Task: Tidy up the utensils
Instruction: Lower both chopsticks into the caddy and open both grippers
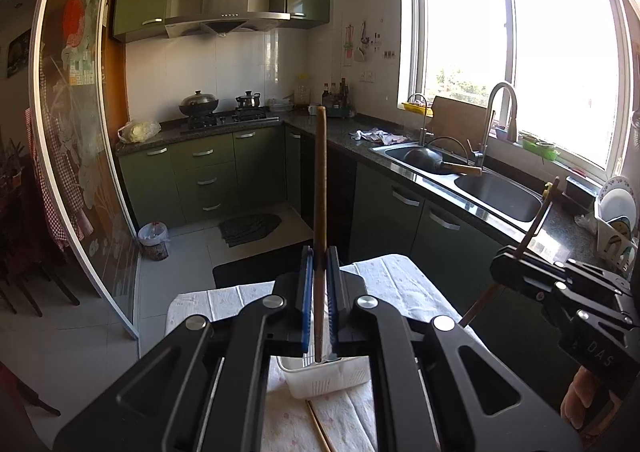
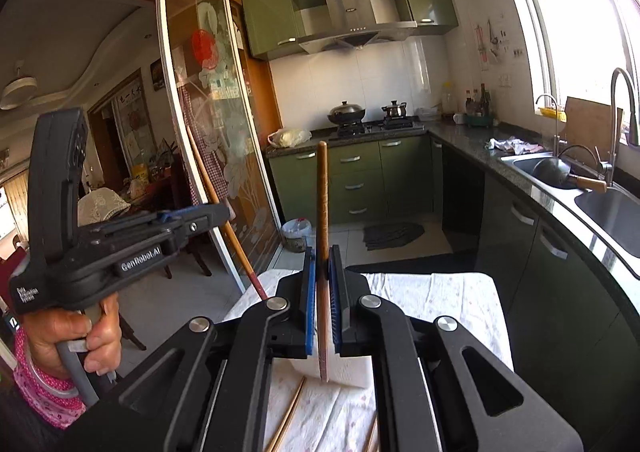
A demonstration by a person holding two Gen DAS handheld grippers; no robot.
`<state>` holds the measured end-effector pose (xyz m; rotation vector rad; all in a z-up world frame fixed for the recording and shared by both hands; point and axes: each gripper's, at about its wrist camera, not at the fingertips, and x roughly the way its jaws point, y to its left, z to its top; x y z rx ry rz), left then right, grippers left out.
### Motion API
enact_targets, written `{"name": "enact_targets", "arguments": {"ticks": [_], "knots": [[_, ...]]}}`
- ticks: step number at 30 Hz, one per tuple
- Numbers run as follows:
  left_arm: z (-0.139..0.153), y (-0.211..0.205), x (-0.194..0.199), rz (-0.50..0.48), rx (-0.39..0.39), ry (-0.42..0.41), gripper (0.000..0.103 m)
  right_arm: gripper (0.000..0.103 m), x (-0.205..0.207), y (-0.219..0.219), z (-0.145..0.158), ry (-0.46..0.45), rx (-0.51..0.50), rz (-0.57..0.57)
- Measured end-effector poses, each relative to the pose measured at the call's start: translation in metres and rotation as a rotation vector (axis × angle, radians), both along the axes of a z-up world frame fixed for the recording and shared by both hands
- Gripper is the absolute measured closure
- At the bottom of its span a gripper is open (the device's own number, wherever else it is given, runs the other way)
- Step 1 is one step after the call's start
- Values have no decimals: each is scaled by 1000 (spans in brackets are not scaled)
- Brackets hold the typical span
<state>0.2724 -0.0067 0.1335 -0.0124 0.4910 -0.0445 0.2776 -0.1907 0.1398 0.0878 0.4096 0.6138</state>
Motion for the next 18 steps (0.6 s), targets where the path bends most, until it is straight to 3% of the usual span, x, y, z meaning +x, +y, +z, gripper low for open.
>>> {"name": "enact_targets", "arguments": {"ticks": [7,12,18], "knots": [[-32,15,32,21,-35,59,97,96,53,18,1,-20,6,-67],[-66,19,44,8,-35,144,97,96,88,39,-44,88,-42,-54],[-94,18,47,0,-32,213,96,96,98,55,-96,160,-102,-35]]}}
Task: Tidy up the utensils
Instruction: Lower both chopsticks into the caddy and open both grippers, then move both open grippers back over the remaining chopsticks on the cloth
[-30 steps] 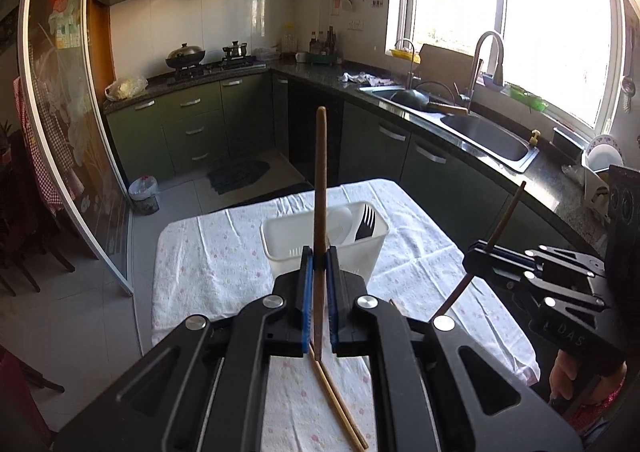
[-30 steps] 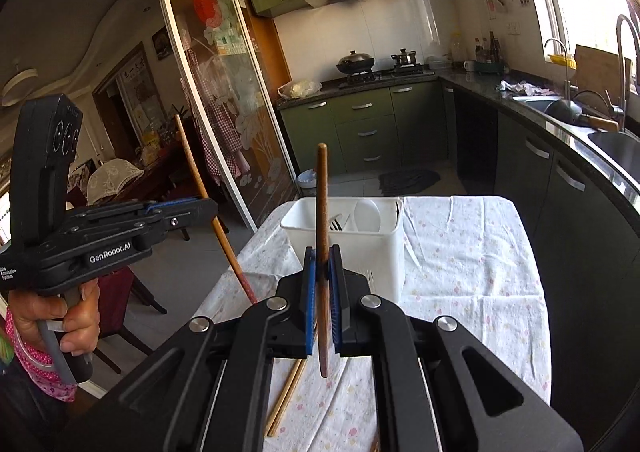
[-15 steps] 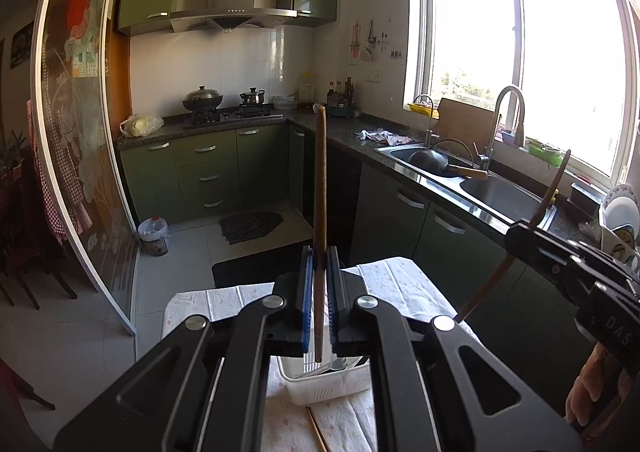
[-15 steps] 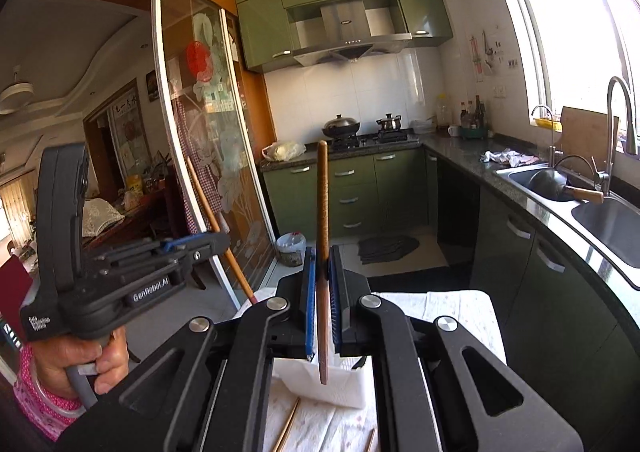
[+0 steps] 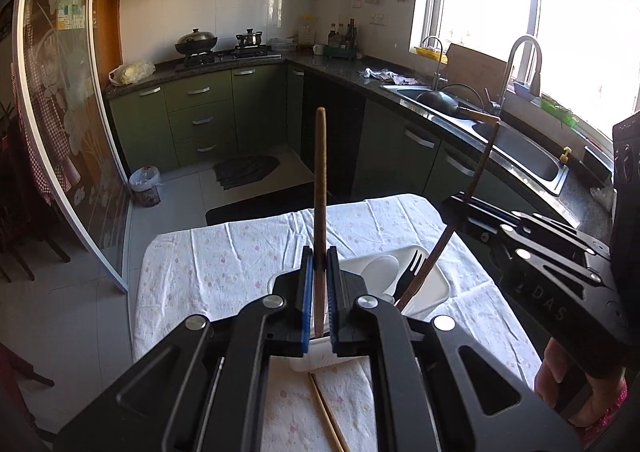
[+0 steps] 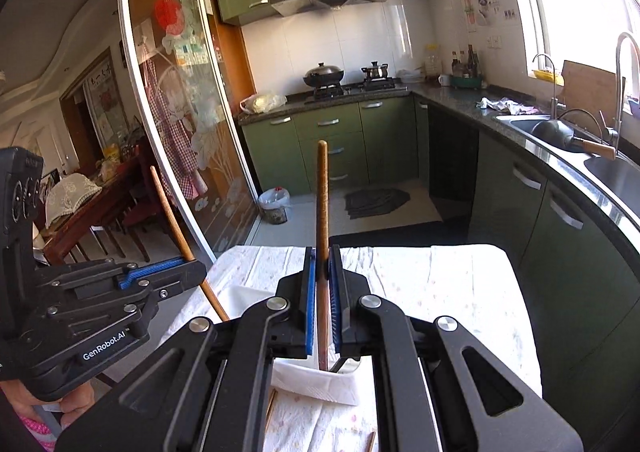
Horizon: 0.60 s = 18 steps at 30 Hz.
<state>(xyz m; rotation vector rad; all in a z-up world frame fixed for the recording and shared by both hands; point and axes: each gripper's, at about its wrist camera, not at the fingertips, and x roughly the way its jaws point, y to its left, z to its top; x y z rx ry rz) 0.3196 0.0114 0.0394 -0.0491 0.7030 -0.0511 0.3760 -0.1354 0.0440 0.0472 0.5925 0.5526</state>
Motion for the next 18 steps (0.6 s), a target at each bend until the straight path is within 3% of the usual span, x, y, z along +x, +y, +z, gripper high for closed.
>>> {"name": "enact_targets", "arguments": {"ticks": [3,5,6,8,12,16,18], "knots": [[-3,3,-1,6,-12,9,96,95,-1,1,-9,8,-12,7],[-2,3,-6,6,-15,5,89,94,-8,-3,-8,2,-5,7],[-2,4,-8,9,-17,2,81,94,-14,-6,-6,-3,2,8],[0,4,-17,7,-25,0,72,84,-27,-15,-3,-15,13,10],[-3,0,-36,-6,-26,14,72,83,-66,-39,-6,-15,42,24],[-22,-4,-62,-15,-27,68,71,67,-108,-70,-30,19,87,20],[-43,-6,-69,-16,-23,128,71,66,-122,-85,-48,60,108,9]]}}
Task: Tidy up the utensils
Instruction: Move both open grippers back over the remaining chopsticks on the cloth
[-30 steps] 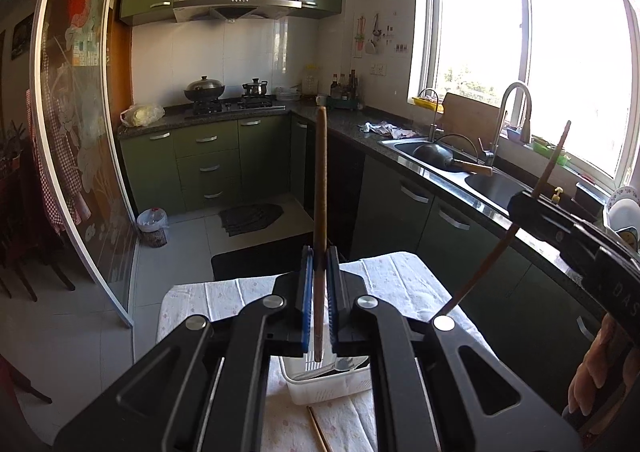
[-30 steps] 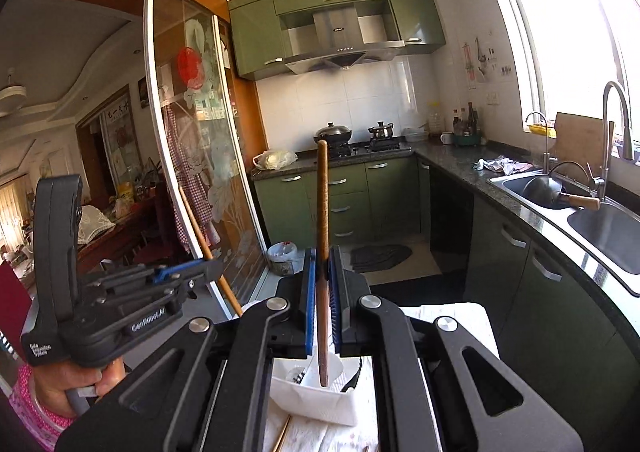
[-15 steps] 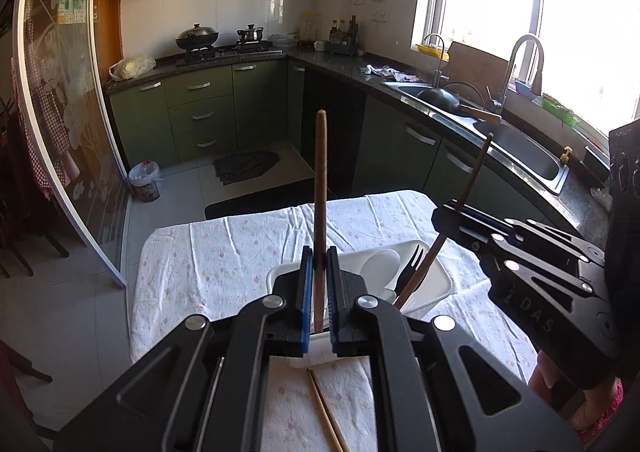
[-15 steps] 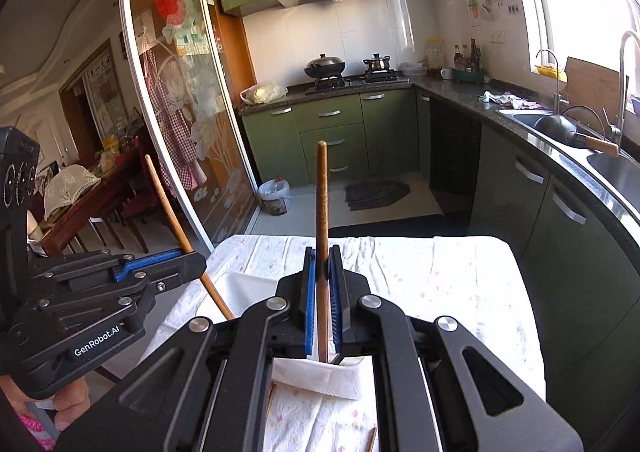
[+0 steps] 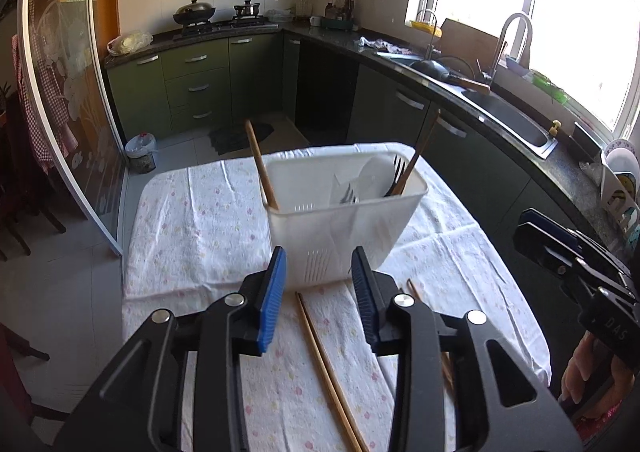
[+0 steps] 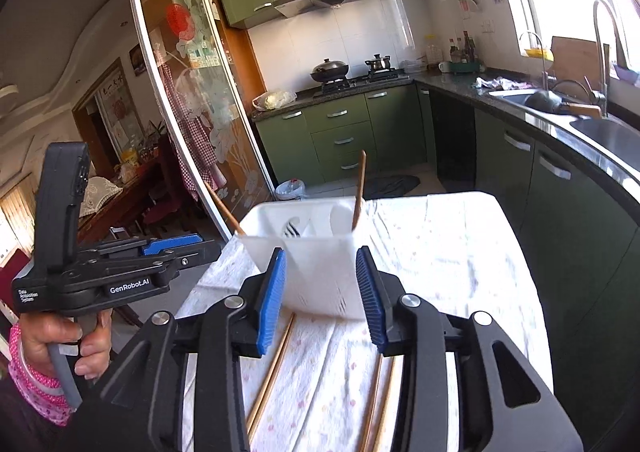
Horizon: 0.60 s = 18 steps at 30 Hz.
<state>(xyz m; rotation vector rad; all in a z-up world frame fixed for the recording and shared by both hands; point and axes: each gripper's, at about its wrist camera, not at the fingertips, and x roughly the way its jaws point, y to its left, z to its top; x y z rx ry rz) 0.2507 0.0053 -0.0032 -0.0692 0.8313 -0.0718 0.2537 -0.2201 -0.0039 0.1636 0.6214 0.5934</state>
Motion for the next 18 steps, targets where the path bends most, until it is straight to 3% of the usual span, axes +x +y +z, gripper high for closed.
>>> {"name": "enact_targets", "arguments": {"ticks": [7,13,18], "knots": [[-85,1,3,32,-28,237,71,61,-27,-30,-59,166,78,-8],[-124,2,8,77,-25,314,71,59,-32,-35,-86,233,88,-2],[-136,2,11,96,-11,345,71,56,-29,-31,-89,247,89,5]]}}
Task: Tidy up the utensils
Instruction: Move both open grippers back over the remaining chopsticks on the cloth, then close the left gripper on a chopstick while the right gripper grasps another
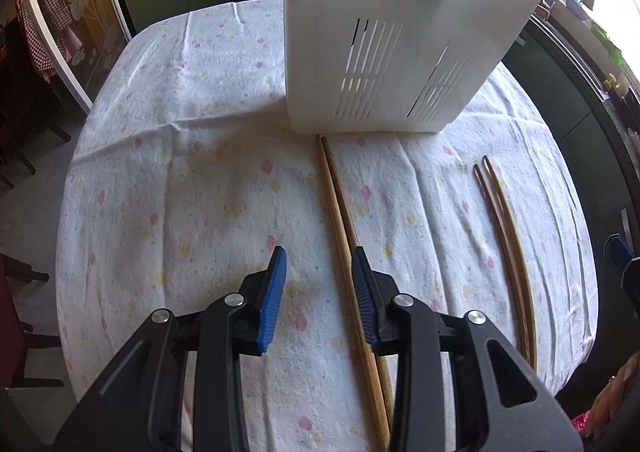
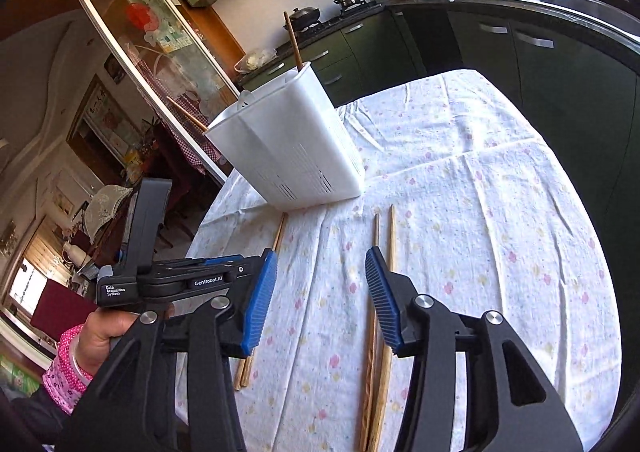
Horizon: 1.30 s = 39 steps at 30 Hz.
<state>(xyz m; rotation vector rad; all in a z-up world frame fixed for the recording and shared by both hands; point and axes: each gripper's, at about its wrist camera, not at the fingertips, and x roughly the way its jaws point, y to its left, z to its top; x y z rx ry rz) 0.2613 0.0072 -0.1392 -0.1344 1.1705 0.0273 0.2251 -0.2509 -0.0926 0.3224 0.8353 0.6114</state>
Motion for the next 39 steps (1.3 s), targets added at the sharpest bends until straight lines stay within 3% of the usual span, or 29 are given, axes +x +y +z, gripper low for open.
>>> {"name": "enact_targets", "arguments": {"ticks": [8,15,26,29,33,39], "knots": [[-4,0,6,-1,-13,10,71,56,4,6,2,11,3,9],[-4,-6,8,-12,35,17,70,54,3,8,7,14,3,10],[-8,-8,4,-10,44,37,66,51,13,18,-7,59,-26,46],[-10,-15,5,-23,79,25,64,51,18,24,-11,75,-46,59],[-9,-14,4,-31,78,28,64,51,34,28,-16,111,-57,96],[-9,-13,-1,-30,79,20,64,60,70,46,-30,178,-151,145]]}}
